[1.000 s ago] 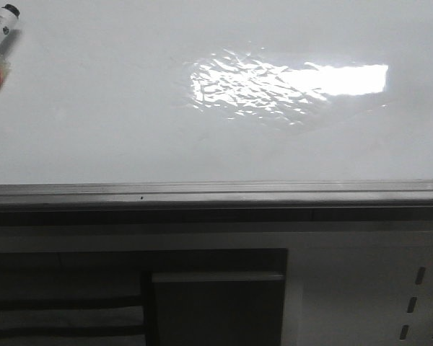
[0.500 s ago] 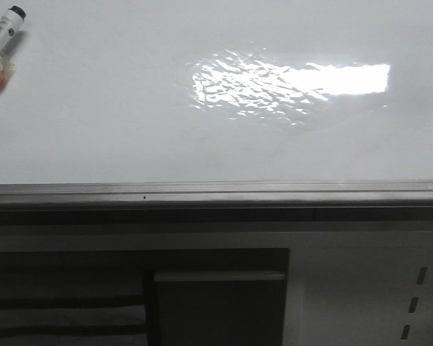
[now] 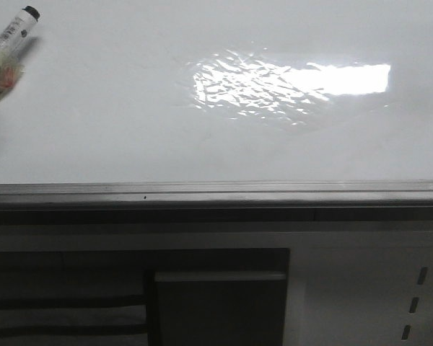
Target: Write number 4 on whiteboard
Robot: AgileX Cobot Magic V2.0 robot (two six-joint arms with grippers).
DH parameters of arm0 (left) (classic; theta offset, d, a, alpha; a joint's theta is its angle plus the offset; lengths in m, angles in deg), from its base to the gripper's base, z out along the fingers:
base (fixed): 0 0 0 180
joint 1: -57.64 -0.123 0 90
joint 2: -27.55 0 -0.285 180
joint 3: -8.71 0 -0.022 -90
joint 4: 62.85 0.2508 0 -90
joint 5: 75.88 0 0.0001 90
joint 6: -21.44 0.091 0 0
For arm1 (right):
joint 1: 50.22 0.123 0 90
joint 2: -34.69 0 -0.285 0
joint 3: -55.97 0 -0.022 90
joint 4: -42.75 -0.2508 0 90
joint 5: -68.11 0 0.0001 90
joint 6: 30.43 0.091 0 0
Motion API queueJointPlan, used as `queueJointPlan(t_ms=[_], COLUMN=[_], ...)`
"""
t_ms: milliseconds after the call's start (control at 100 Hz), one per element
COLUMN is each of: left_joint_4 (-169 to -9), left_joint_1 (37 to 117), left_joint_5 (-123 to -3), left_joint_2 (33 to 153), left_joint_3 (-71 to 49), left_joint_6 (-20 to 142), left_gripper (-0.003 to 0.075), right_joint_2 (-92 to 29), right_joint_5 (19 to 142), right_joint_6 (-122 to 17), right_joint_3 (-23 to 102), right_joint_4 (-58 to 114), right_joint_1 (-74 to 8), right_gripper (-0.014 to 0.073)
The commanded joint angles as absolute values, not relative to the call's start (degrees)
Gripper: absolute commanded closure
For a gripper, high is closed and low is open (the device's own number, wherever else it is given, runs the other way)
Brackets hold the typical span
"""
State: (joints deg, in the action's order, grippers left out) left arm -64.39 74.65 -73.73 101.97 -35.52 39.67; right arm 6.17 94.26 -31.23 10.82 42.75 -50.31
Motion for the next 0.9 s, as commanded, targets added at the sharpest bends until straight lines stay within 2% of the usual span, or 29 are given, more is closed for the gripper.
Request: queueJointPlan(t_ms=[0,180,380,530,680,790,890], left_joint_4=[-64.4,-64.8,-66.9,-70.7,-84.1,-92.6,-93.8], left_joint_1=[75.1,75.1,75.5,79.0,83.9,87.1,90.0], left_joint_5=[-76.9,-75.1,-53.4,-35.4,-21.9,-18.5,-18.5], left_joint_2=[101.8,100.7,97.3,96.8,96.9,96.9,97.0], left_joint_3=[-33.8,-32.9,-23.0,-14.8,-10.0,-8.5,-7.9], left_joint_6=[39.5,39.5,39.5,45.4,63.9,70.2,71.9], left_gripper=[0.0735,0.0741,0.0741,0.0741,0.0741,0.0741,0.0741], right_joint_2=[5.3,5.3,3.0,-1.7,-7.3,-12.2,-17.0], right_joint_5=[90.3,93.1,110.1,121.0,126.8,129.5,131.6], right_joint_6=[-31.5,-31.5,-33.3,-46.3,-61.9,-73.1,-80.9], right_joint_3=[12.1,13.5,21.7,26.9,29.3,30.5,31.9], right_joint_4=[42.8,41.4,38.5,28.0,13.7,5.5,1.9], right_joint_1=[-50.7,-50.7,-49.6,-47.4,-45.1,-43.3,-42.1], right_gripper=[0.0136,0.0136,0.0137,0.0137,0.0137,0.0137,0.0137])
